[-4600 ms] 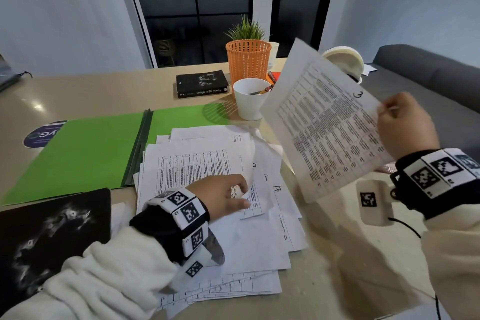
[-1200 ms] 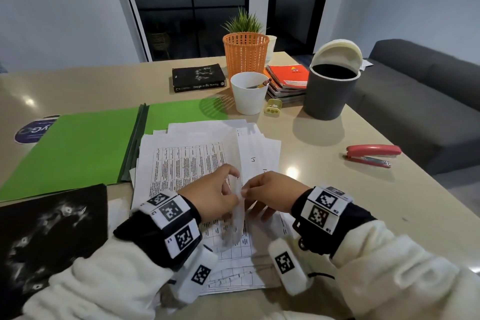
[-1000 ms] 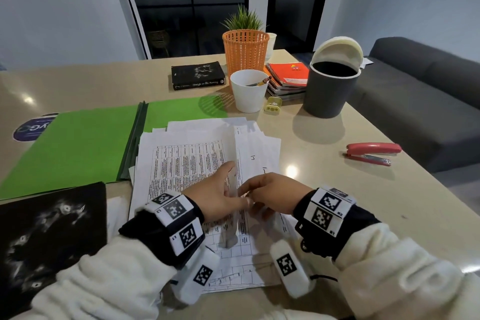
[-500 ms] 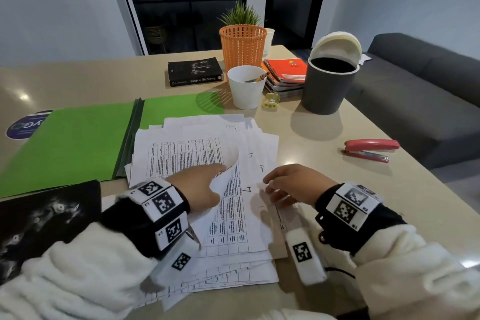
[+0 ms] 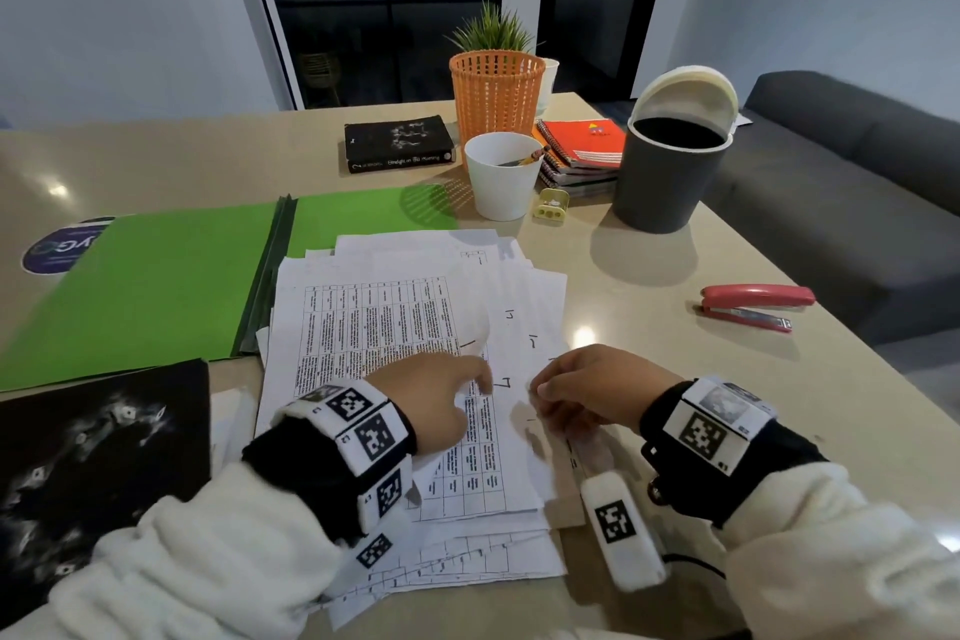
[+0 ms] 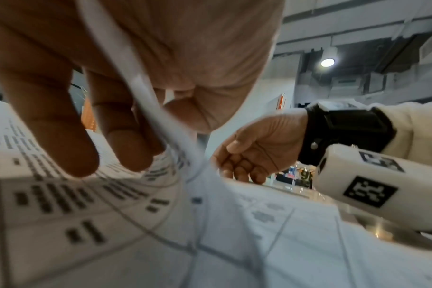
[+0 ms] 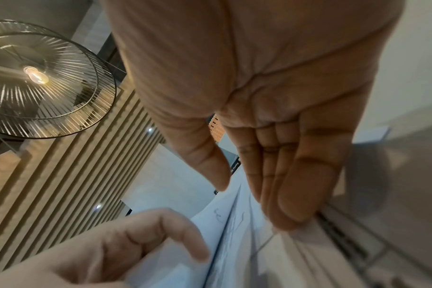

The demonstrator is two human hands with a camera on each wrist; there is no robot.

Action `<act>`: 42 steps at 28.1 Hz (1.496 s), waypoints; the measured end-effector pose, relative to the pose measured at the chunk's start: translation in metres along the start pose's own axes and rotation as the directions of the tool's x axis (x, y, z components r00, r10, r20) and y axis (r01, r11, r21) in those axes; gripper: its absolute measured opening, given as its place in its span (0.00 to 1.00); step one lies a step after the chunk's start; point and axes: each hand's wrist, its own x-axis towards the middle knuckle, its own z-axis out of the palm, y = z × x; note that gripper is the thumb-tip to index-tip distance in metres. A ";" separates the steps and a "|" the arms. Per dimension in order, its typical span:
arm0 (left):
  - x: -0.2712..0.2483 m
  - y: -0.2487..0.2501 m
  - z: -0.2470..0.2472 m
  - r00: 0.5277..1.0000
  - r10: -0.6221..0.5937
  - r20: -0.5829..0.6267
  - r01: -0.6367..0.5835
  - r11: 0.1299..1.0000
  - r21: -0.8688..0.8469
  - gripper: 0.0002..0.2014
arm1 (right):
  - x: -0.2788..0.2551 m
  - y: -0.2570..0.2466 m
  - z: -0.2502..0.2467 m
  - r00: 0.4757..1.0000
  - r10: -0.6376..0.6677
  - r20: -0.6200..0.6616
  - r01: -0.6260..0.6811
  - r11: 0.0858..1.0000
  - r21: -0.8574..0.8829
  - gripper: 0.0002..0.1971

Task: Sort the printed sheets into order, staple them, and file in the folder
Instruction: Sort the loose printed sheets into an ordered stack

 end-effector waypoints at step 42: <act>0.015 -0.004 0.016 0.982 -0.020 -0.190 0.020 1.000 -0.002 0.17 | 0.005 0.001 0.002 0.999 -0.051 -0.006 0.050 0.997 -0.056 0.14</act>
